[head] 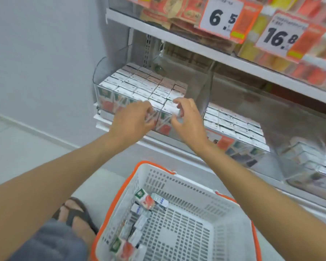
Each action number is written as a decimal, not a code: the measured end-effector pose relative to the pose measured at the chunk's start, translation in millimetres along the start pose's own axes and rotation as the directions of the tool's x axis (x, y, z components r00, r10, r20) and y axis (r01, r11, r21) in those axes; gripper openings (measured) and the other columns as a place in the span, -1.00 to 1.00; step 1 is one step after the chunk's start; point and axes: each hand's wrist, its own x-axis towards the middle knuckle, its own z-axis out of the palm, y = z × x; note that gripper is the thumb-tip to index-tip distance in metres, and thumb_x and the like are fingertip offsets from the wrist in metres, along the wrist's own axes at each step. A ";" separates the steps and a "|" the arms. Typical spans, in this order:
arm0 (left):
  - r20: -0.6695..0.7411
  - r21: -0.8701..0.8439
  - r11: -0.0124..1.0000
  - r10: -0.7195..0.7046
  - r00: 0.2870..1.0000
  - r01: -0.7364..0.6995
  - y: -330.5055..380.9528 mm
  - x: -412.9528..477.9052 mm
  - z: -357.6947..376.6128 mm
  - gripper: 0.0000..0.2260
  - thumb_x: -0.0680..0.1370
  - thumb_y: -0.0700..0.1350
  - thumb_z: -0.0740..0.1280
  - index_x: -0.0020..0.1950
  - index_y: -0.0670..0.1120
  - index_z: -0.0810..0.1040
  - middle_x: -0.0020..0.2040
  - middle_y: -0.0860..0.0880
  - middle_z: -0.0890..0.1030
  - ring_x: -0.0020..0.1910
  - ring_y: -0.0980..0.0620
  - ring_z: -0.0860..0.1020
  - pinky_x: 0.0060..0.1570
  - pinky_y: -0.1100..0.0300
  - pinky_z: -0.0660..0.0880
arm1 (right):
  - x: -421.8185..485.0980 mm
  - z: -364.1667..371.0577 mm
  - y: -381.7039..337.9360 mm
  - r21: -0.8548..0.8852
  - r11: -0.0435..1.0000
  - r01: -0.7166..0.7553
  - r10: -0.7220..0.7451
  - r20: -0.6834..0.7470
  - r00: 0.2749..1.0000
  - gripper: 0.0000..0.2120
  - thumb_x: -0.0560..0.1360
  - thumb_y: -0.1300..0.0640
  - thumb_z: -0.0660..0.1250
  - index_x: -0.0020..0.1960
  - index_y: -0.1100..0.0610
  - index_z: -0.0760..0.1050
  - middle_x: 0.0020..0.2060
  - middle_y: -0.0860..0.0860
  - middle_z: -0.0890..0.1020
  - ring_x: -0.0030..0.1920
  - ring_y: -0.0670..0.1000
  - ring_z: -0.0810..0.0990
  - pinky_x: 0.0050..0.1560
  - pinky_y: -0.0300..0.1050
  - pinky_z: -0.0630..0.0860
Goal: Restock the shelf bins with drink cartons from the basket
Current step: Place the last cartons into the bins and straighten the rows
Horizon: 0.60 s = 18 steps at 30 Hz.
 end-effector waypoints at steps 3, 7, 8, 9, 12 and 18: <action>0.228 -0.080 0.990 -0.094 0.969 0.115 -8.4 -64.5 25.9 -0.85 0.49 -0.02 0.40 0.00 0.01 0.49 -0.12 0.09 0.50 -0.15 0.04 0.45 -0.13 0.16 0.40 | -61.0 23.2 11.1 0.009 0.999 -0.046 0.045 0.112 0.993 -0.69 0.48 0.22 0.29 0.22 0.12 0.45 -0.04 -0.07 0.39 -0.13 -0.11 0.36 -0.14 -0.19 0.28; 0.582 0.027 0.987 -0.144 0.800 0.159 -38.7 -135.7 64.5 -0.71 0.52 0.01 0.39 0.19 -0.06 0.51 0.10 0.00 0.52 -0.03 0.05 0.48 -0.01 0.23 0.37 | -160.7 70.6 50.9 -0.013 0.930 -0.367 0.316 0.539 0.781 -0.61 0.50 0.18 0.35 0.32 0.08 0.43 0.23 0.06 0.45 0.08 0.01 0.49 0.10 -0.14 0.42; 0.650 0.049 0.985 -0.155 0.744 0.163 -45.2 -146.1 71.6 -0.69 0.53 0.03 0.38 0.22 -0.03 0.50 0.14 0.01 0.50 0.00 0.04 0.49 0.03 0.22 0.38 | -183.8 83.2 60.8 -0.035 0.903 -0.428 0.357 0.613 0.704 -0.60 0.52 0.12 0.36 0.34 0.09 0.41 0.27 0.08 0.44 0.17 0.06 0.49 0.14 -0.14 0.41; 0.693 0.057 0.984 -0.162 0.702 0.171 -50.6 -153.5 77.7 -0.69 0.53 0.04 0.38 0.23 -0.01 0.49 0.15 0.03 0.49 0.03 0.04 0.49 0.06 0.20 0.40 | -204.5 96.0 69.6 -0.048 0.864 -0.502 0.401 0.668 0.627 -0.58 0.54 0.06 0.35 0.36 0.11 0.39 0.31 0.08 0.44 0.23 0.08 0.48 0.12 -0.17 0.41; 0.724 0.074 0.976 -0.195 0.662 0.207 -65.8 -166.1 91.6 -0.72 0.54 0.06 0.36 0.22 0.04 0.49 0.14 0.09 0.47 0.01 0.08 0.49 0.07 0.18 0.43 | -245.8 138.3 82.5 -0.077 0.608 -0.790 0.556 0.751 0.355 -0.47 0.54 -0.02 0.37 0.42 0.15 0.32 0.36 0.10 0.44 0.20 0.10 0.53 -0.19 -0.23 0.51; 0.704 0.108 0.945 -0.292 0.648 0.309 -91.6 -186.1 103.1 -0.77 0.53 0.01 0.36 0.18 0.10 0.49 0.08 0.16 0.49 -0.03 0.15 0.52 0.02 0.21 0.44 | -271.6 228.7 69.9 -0.136 0.333 -0.933 0.678 0.723 0.137 -0.06 0.48 -0.18 0.37 0.58 0.21 -0.09 0.47 0.15 0.31 0.32 0.14 0.47 0.22 -0.01 0.50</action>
